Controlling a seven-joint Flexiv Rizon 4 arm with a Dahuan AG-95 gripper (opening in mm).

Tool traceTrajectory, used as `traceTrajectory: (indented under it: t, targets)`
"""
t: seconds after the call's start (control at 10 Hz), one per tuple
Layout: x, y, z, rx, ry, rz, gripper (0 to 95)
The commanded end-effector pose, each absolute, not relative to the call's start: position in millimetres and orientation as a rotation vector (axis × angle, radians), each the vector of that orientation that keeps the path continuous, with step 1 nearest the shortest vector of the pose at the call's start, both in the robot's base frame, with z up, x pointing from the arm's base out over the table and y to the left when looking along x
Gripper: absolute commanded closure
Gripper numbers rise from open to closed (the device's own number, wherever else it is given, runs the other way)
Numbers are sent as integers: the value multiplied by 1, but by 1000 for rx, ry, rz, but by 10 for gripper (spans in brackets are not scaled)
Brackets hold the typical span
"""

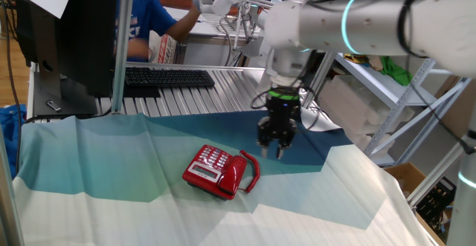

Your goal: Place the handset of the telephone on the corresponding phone cradle

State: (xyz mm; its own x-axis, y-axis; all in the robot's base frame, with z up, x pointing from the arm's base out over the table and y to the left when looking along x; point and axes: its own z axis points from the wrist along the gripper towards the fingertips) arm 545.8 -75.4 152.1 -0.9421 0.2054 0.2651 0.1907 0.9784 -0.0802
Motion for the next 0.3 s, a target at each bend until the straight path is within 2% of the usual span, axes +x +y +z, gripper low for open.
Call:
traceTrajectory:
  t: [0.1,0.3]
  targets:
    - [537,-80,158,-269,-2838,150,760]
    - [537,-79,159,-323,-2830,160,760]
